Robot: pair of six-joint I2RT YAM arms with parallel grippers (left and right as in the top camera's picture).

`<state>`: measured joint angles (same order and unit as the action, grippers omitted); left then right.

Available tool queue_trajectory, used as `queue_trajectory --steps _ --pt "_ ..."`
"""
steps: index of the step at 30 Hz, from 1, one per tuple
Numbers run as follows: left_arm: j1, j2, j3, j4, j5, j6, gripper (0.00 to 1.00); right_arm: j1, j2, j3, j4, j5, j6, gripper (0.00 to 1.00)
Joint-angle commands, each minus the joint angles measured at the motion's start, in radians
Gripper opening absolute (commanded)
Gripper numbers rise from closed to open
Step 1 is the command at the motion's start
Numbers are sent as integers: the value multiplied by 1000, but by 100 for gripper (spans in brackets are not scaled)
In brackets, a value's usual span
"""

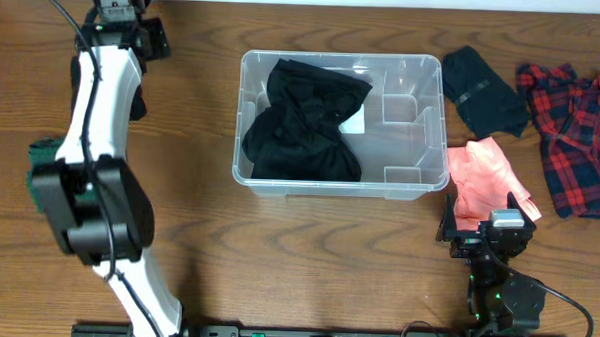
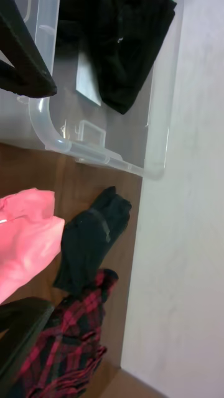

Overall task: Pack container
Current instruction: 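Move the left gripper back to the green banded garment, then grasp the green garment with clear band using the left gripper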

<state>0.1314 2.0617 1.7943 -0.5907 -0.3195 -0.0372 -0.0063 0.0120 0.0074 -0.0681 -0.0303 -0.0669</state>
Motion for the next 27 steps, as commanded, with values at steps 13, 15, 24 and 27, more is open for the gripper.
queue_trajectory --steps 13,15,24,27 --pt "103 142 1 -4 84 68 98 -2 -6 -2 -3 -4 -9 99" --pt "103 142 1 3 92 67 98 -2 -6 -2 -4 -3 -9 99" --pt "103 154 1 37 103 71 98 -2 -6 -2 -3 -4 -9 99" --pt "103 175 1 53 103 85 98 -2 -6 -2 -4 -4 -9 99"
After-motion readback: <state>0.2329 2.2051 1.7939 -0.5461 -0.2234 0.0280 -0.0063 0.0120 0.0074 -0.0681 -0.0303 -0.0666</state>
